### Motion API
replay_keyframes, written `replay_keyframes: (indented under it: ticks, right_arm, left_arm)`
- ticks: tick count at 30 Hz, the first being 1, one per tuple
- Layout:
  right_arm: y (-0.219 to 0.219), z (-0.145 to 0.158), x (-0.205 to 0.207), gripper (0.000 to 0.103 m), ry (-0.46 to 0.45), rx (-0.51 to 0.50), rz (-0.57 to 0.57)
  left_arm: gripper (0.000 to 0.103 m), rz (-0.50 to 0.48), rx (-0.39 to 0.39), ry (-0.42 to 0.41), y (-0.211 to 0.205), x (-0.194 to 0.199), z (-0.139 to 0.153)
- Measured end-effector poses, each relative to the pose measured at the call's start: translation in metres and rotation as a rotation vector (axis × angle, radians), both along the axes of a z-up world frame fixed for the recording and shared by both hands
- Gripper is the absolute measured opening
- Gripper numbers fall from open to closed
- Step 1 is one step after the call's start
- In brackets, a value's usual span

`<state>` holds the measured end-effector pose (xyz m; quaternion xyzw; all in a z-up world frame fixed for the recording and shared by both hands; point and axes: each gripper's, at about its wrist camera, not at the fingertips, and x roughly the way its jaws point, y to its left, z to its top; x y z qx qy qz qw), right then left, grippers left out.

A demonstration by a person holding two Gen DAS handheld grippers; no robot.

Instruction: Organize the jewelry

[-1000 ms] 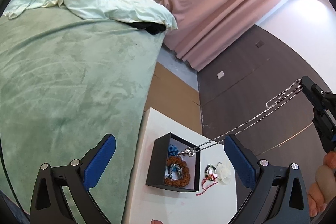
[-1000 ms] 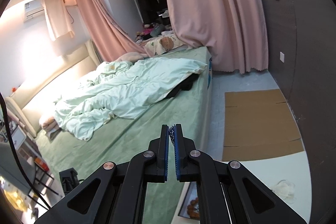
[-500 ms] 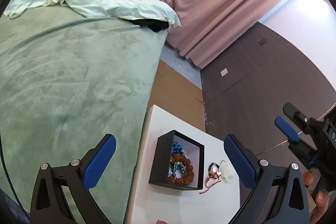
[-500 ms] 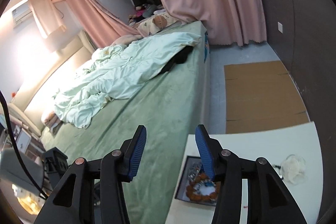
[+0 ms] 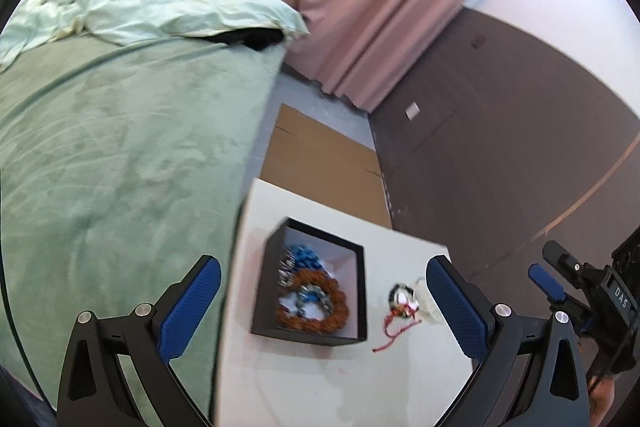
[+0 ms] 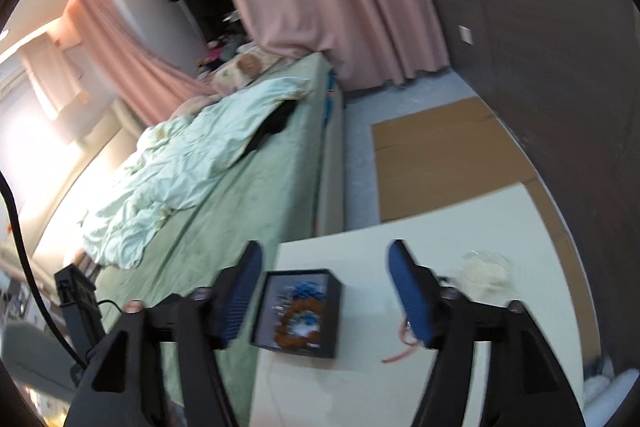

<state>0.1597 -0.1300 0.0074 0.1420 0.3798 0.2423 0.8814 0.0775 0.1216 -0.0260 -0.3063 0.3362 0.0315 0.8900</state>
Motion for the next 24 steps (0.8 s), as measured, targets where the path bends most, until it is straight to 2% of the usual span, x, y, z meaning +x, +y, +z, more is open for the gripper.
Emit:
replay_keyframes:
  ticks: [8,13,18,21,24]
  right_arm:
    - [-0.07,-0.057,0.014,0.071,0.194,0.046,-0.134]
    - [-0.099,-0.081,0.017,0.071,0.277,0.062,-0.188]
    - [-0.118,-0.086,0.021,0.071,0.295,0.085,-0.205]
    - [-0.125,-0.086,0.024,0.071,0.29,0.07,-0.213]
    - [-0.131,-0.086,0.029,0.071,0.294,0.08,-0.207]
  left_arm:
    - [0.1,-0.14,0.038,0.0,-0.054,0.024,-0.006]
    - [0.088,-0.224,0.083,0.01,-0.09,0.041,-0.01]
    - [0.082,-0.313,0.146,0.037,-0.126,0.056,-0.02]
    - [0.073,-0.361,0.181,0.06,-0.145,0.063,-0.028]
    - [0.068,-0.412,0.212,0.084,-0.164,0.07,-0.038]
